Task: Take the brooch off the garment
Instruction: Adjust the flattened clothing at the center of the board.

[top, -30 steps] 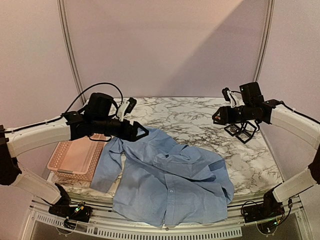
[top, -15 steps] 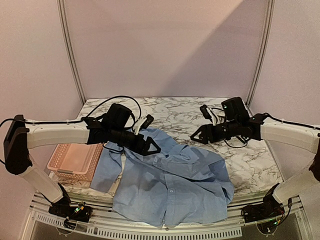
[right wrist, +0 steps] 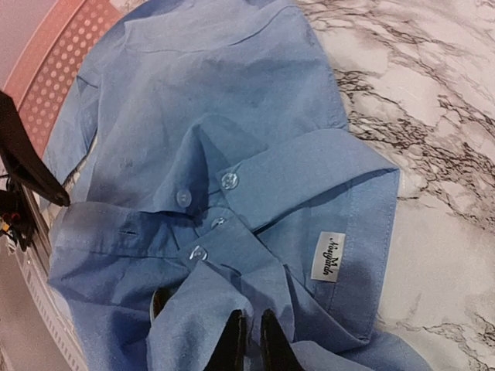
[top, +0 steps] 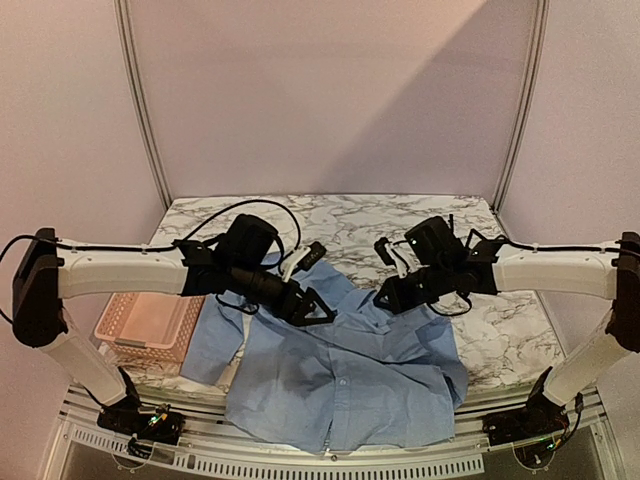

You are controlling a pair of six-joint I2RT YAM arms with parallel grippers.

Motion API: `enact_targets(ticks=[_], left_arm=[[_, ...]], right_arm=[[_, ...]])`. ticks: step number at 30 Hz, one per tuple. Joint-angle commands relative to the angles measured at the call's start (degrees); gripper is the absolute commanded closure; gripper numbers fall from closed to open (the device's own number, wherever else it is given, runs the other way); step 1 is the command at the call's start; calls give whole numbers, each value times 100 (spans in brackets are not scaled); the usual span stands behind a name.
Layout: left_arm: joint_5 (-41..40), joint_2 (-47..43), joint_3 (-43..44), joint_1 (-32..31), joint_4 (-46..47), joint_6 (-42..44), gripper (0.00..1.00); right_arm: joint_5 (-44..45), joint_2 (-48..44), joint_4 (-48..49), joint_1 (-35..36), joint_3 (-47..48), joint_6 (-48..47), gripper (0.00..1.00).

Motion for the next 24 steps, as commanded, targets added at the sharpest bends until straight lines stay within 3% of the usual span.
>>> enact_targets(ticks=[1,14,18,24], left_arm=[[335,215,130,-103,118,-20,15],[-370,167,238,-294,-166,104,14],[-911,215,206,-415,-102,-452,12],[-2444,344,76,-939,-72,-860,12]], right_arm=[[361,-49,-282,436,-71,135,99],[366,-261,977,1234,-1510,1643,100],[417,-194,1329,1382,-1730,1885,100],[509,-226,1927,1623,-2223,2310,100]])
